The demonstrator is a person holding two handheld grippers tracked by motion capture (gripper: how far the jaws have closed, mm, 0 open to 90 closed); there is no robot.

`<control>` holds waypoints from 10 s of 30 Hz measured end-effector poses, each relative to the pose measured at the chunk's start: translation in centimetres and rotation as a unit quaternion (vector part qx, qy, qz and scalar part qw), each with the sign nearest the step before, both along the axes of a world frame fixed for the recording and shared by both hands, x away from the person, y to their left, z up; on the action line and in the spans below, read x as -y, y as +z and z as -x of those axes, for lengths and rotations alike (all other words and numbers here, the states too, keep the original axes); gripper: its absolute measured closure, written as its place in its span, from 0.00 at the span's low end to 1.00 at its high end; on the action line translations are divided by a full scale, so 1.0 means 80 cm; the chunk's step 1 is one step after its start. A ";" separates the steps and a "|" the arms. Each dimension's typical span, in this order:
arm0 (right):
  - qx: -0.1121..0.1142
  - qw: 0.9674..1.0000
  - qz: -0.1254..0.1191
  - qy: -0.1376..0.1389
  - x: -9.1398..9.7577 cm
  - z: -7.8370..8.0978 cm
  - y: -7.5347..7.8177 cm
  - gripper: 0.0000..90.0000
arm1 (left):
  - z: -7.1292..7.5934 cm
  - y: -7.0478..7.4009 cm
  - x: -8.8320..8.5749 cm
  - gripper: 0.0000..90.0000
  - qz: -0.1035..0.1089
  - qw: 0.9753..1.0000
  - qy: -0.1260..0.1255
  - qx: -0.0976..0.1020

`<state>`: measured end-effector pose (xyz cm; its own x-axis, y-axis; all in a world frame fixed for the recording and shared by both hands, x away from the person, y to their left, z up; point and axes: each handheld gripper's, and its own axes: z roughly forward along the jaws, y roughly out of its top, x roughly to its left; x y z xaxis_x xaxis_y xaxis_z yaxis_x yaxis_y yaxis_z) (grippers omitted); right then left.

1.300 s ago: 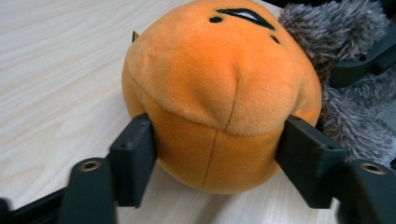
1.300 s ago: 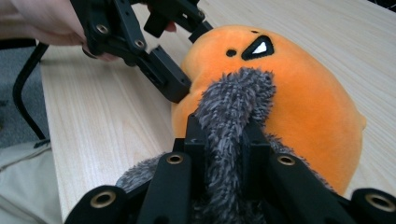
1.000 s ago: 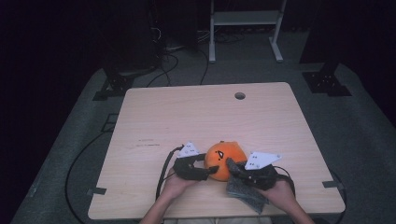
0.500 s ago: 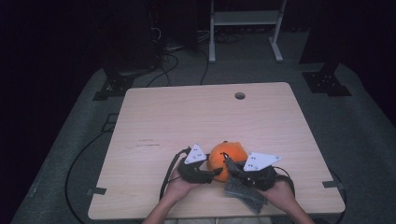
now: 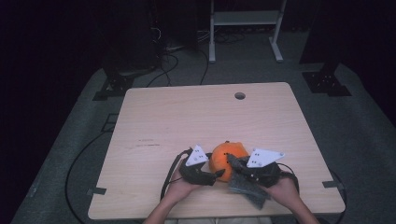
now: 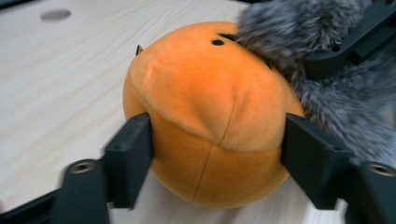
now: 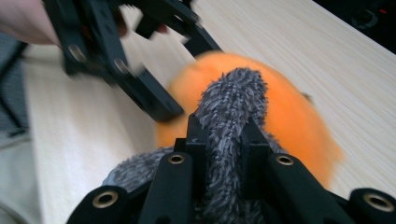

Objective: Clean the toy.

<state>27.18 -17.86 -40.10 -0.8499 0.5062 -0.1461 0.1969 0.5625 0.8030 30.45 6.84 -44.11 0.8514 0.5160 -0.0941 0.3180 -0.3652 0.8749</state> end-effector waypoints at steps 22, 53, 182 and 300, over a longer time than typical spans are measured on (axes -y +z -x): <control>0.002 0.999 0.010 0.038 -0.011 0.005 0.005 0.86 | 0.012 0.002 0.014 0.37 -0.029 0.999 -0.012 0.035; -0.021 1.000 0.003 -0.010 0.031 -0.005 0.000 0.86 | 0.002 0.000 -0.005 0.34 -0.008 1.000 -0.018 -0.002; -0.019 0.999 -0.023 0.016 0.019 -0.004 0.005 0.86 | 0.019 0.016 0.009 0.45 -0.036 0.997 -0.043 0.048; -0.046 0.998 0.022 0.022 0.005 -0.002 0.003 0.86 | 0.016 0.023 0.002 0.42 -0.041 0.998 -0.040 0.029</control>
<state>27.36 -18.30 -39.86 -0.8819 0.4634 -0.0870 0.2438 0.6062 0.7570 29.20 6.67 -42.29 0.8934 0.4492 -0.0045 0.2348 -0.4583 0.8572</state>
